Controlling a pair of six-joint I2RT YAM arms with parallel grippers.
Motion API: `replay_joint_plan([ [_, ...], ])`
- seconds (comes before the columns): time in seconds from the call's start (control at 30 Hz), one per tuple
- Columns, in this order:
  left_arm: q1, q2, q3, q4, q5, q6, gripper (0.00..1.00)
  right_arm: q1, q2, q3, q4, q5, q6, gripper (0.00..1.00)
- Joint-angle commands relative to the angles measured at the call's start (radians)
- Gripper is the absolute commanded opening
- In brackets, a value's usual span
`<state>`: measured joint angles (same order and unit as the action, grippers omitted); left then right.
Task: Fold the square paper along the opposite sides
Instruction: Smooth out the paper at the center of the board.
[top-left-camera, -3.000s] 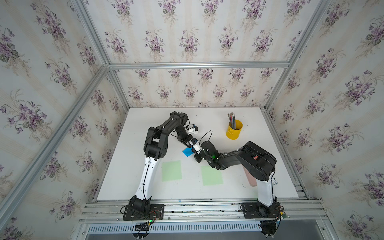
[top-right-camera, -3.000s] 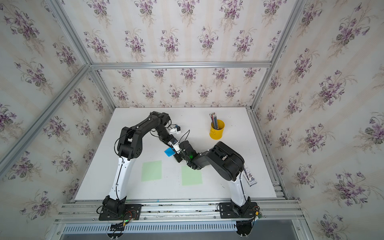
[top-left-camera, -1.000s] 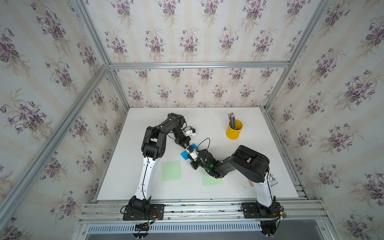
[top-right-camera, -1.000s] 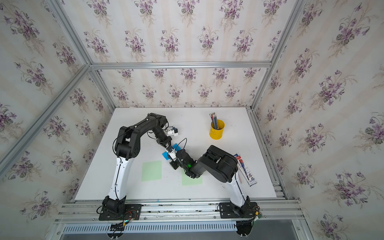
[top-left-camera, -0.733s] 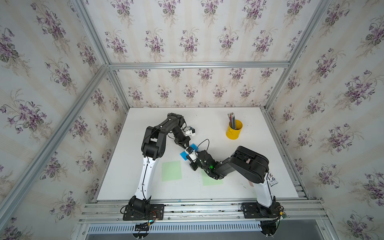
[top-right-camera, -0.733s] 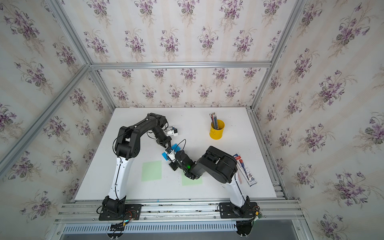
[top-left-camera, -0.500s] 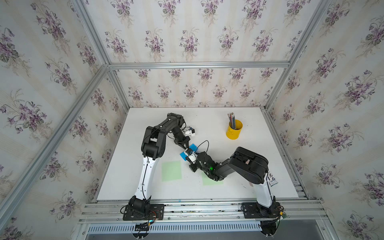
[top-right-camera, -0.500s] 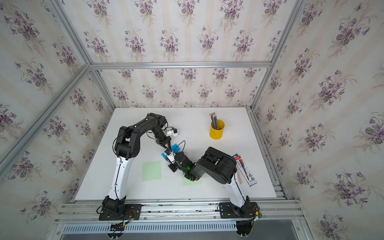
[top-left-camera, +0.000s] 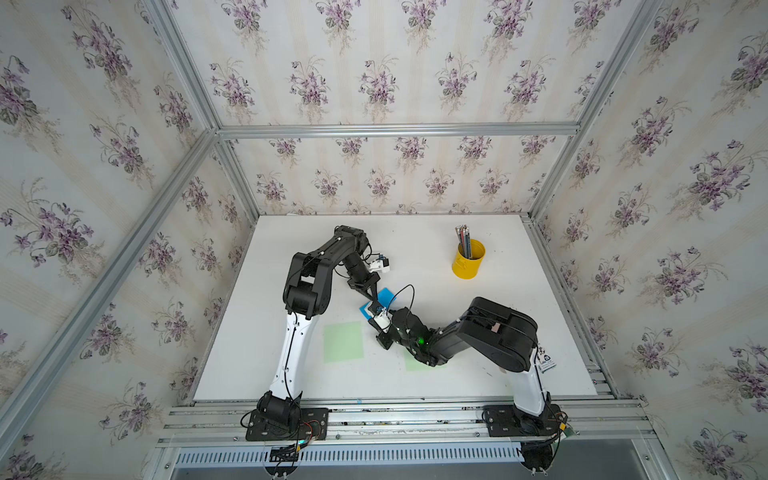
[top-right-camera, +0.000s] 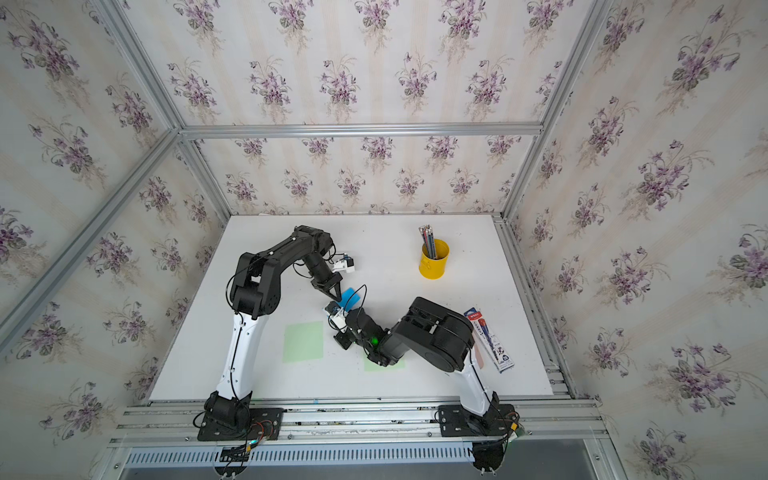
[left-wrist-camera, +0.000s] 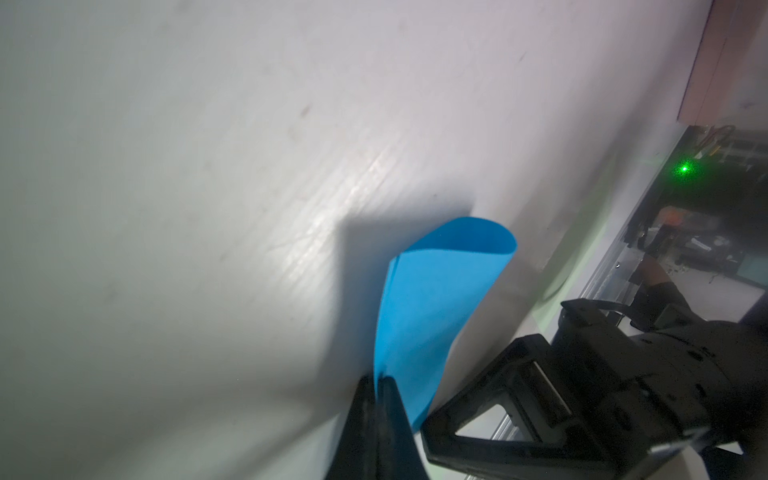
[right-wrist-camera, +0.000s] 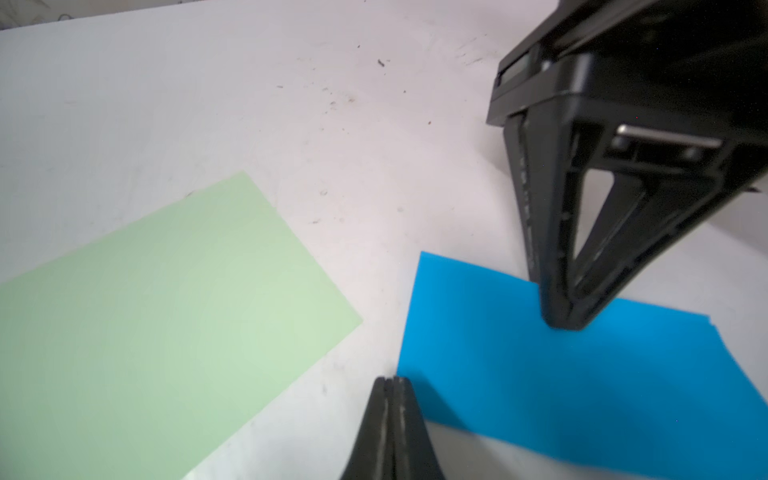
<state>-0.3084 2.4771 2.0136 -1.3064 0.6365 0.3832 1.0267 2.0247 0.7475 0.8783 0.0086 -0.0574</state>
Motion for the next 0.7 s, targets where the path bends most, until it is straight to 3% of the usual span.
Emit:
replay_joint_plan([
  [0.0,-0.011,-0.029,-0.052,0.133,-0.112,-0.064,0.00,-0.035,-0.121,-0.020,-0.054,0.007,-0.012,0.00],
  [0.2,-0.006,-0.178,-0.224,0.272,-0.117,-0.179,0.00,-0.194,-0.275,-0.109,0.034,0.029,0.007,0.00],
  [0.5,-0.012,-0.213,-0.250,0.303,-0.082,-0.356,0.00,-0.210,-0.137,-0.026,0.029,-0.020,0.035,0.00],
  [0.67,-0.012,-0.223,-0.293,0.336,-0.060,-0.385,0.00,-0.185,-0.053,0.044,-0.007,-0.007,0.061,0.00],
])
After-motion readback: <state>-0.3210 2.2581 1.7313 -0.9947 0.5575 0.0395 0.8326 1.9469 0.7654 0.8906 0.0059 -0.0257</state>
